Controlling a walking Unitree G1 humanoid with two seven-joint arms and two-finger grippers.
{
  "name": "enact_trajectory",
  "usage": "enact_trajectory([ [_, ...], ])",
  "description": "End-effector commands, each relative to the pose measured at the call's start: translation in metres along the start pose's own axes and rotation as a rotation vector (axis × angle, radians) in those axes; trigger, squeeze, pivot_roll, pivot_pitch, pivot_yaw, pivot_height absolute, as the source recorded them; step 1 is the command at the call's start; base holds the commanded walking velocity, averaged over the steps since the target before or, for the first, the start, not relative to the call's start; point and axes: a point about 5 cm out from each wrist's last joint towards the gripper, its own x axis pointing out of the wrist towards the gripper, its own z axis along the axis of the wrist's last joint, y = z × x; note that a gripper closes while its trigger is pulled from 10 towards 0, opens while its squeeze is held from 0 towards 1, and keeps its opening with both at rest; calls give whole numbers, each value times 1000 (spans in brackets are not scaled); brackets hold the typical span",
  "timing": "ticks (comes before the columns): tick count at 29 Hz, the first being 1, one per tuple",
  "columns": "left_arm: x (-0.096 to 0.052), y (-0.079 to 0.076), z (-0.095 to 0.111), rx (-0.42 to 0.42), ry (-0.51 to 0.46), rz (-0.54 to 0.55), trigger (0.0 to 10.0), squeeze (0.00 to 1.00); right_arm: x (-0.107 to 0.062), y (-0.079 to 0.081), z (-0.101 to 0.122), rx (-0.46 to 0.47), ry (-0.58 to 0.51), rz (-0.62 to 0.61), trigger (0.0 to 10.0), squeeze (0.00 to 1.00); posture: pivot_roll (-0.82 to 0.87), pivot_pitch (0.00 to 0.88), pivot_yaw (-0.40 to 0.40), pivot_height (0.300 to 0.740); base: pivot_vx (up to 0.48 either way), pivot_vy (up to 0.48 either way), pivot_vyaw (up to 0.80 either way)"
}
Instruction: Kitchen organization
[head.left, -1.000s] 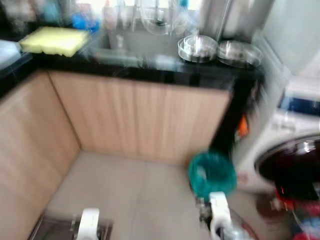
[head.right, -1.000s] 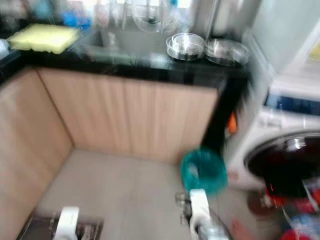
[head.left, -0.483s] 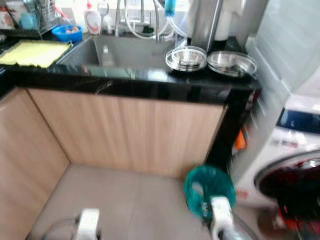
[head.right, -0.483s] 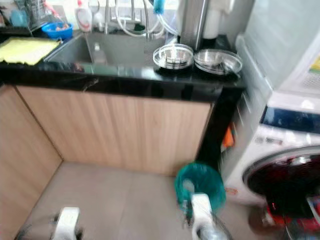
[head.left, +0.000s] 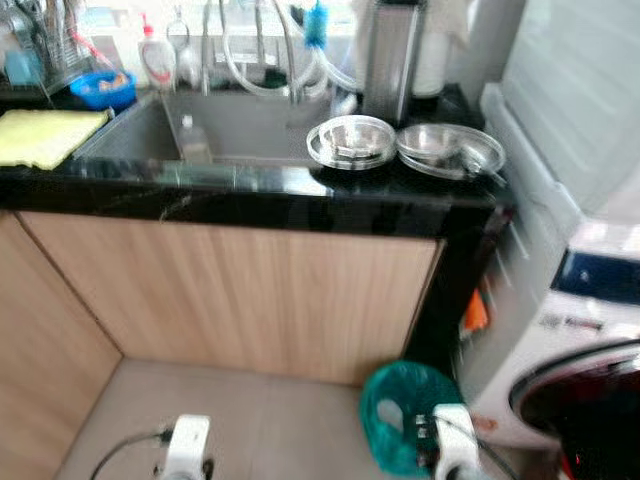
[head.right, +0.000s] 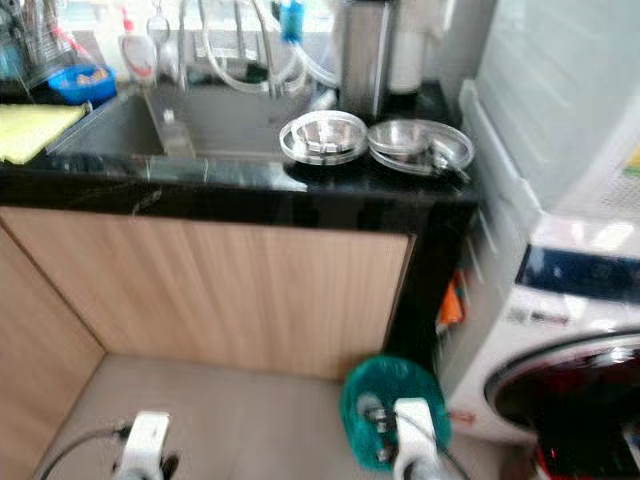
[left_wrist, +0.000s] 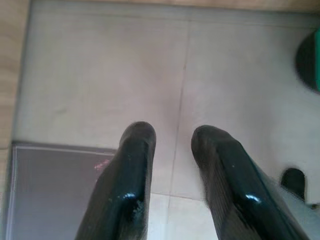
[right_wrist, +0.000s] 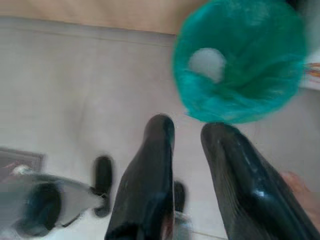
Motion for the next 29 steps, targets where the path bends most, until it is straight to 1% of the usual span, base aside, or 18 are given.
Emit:
enact_trajectory([
  [1,1,-4,5,25,-16,-20,10000,0,-3,-11,-4,6,9,-28,10000,0,-12,0,31,740,349,0,0],
  [8,1,-3,6,32,-18,-16,10000,0,-3,-11,-3,16,4,-30,10000,0,-13,0,33,740,340,0,0],
  [13,2,-5,9,40,-45,-24,10000,0,-2,-11,-2,21,-2,-33,10000,0,-16,0,36,740,0,0,0],
  [17,2,-6,8,39,-38,-27,10000,0,-2,-11,-1,22,-5,-32,10000,0,-16,0,35,740,0,0,0],
  [20,2,-6,8,15,-32,-21,10000,0,-2,-11,0,24,-5,-33,10000,0,-13,0,33,740,0,0,0],
  [22,2,-6,7,14,-31,-20,10000,0,-2,-11,0,25,-6,-32,10000,0,-13,0,33,740,0,0,0],
  [24,1,-5,6,15,-28,-19,10000,0,-2,-11,0,29,-5,-33,10000,0,-14,0,33,740,0,429,0],
  [27,0,-5,2,16,-15,-18,10000,0,-2,-10,0,49,1,-28,10000,0,-14,0,33,740,0,450,-602],
  [29,0,-4,0,15,-11,-17,10000,0,-2,-10,1,47,-6,-30,10000,0,-11,0,33,740,0,450,-591],
])
